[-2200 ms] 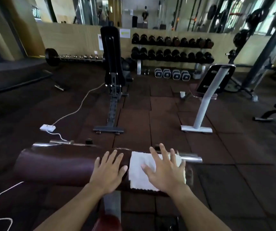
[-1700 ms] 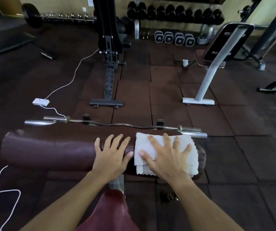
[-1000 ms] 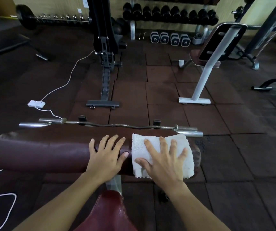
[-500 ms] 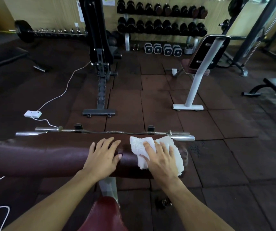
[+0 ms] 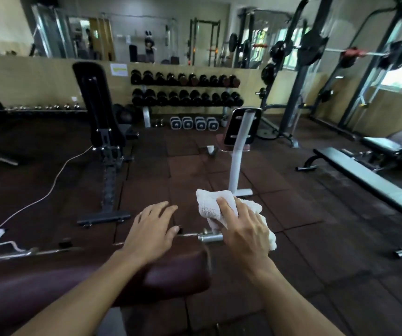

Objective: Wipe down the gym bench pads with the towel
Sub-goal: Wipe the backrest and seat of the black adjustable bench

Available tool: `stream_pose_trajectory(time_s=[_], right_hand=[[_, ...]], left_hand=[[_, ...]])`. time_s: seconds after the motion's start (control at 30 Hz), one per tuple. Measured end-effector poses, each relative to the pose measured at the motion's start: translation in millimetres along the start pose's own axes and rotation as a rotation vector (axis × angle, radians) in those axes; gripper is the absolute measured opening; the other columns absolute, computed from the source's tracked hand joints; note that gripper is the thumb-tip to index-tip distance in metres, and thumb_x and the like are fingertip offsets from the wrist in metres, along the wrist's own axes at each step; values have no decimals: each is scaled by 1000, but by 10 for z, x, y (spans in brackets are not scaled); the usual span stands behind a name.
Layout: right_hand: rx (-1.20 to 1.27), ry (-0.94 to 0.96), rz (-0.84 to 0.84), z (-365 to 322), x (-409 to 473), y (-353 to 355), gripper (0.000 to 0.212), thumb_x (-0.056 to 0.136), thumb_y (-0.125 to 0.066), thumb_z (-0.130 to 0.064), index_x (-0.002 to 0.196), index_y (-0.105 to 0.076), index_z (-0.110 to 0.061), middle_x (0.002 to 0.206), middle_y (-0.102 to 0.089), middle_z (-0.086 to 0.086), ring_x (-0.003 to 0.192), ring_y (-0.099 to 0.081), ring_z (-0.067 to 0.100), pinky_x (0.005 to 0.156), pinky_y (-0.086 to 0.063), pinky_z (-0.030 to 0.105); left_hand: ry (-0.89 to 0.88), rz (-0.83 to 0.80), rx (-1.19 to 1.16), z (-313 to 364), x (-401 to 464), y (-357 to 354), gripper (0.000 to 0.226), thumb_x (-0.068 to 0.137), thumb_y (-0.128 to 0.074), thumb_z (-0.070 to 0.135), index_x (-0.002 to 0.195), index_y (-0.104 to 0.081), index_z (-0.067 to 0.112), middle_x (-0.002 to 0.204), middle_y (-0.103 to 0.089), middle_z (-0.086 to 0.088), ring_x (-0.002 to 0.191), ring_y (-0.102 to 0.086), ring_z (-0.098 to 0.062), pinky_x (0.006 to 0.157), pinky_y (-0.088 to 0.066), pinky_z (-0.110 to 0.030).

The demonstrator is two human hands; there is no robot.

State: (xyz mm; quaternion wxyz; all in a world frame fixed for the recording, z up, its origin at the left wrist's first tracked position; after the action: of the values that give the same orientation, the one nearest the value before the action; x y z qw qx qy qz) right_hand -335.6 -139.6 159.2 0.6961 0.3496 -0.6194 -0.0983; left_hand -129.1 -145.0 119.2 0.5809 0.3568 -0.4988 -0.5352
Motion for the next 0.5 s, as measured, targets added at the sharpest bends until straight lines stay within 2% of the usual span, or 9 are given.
stream_pose_trajectory(time_s=[0.1, 0.17, 0.27, 0.33, 0.4, 0.5], right_hand=[[-64, -58, 54, 697, -10, 446, 38, 92, -58, -44, 115, -73, -19, 100, -69, 6, 77, -69, 28, 54, -52, 40], [-111, -93, 106, 1251, -44, 806, 42, 88, -52, -44, 112, -75, -18, 95, -70, 7, 71, -69, 30, 51, -52, 40], [-241, -144, 113, 2085, -152, 1301, 43, 87, -51, -47, 109, -75, -19, 93, -69, 5, 67, -68, 29, 51, -52, 39], [-319, -184, 75, 2716, -266, 1552, 43, 89, -52, -52, 110, -73, -21, 98, -69, 4, 69, -67, 29, 53, -51, 39], [-368, -206, 51, 3343, -393, 1789, 46, 87, -52, -55, 113, -72, -22, 103, -70, 6, 70, -68, 31, 54, -52, 41], [-408, -251, 21, 4147, -562, 2185, 50, 85, -50, -56, 115, -70, -21, 104, -70, 7, 70, -69, 33, 53, -52, 41]], left_hand=[[-96, 30, 6, 831, 237, 76, 59, 98, -48, 48, 152, -30, 31, 158, -27, 5, 145, -22, -19, 116, -24, -39], [-174, 39, 15, 1492, 374, 74, 60, 96, -50, 50, 151, -33, 30, 157, -30, 2, 144, -26, -21, 115, -26, -40], [-310, 76, 10, 2549, 541, 12, 63, 90, -50, 57, 143, -47, 23, 147, -45, -5, 134, -43, -29, 108, -38, -46], [-386, 102, -26, 3267, 653, -86, 71, 82, -41, 64, 136, -55, 20, 138, -54, -9, 124, -52, -33, 101, -47, -49], [-445, 120, -58, 4001, 763, -186, 74, 82, -39, 66, 138, -54, 20, 140, -53, -10, 126, -51, -33, 101, -46, -49], [-539, 113, -105, 5024, 848, -368, 68, 90, -54, 59, 147, -42, 25, 151, -41, -5, 137, -38, -27, 111, -36, -47]])
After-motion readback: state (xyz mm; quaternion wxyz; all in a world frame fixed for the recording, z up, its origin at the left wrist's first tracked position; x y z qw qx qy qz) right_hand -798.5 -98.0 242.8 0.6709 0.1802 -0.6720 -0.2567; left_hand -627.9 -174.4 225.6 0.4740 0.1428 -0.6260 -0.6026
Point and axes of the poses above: each hand's wrist, its own x-axis towards the middle knuckle, its own y-axis out of the back of the hand, z = x × y, the point moved 7 cm from there along x, towards the middle knuckle
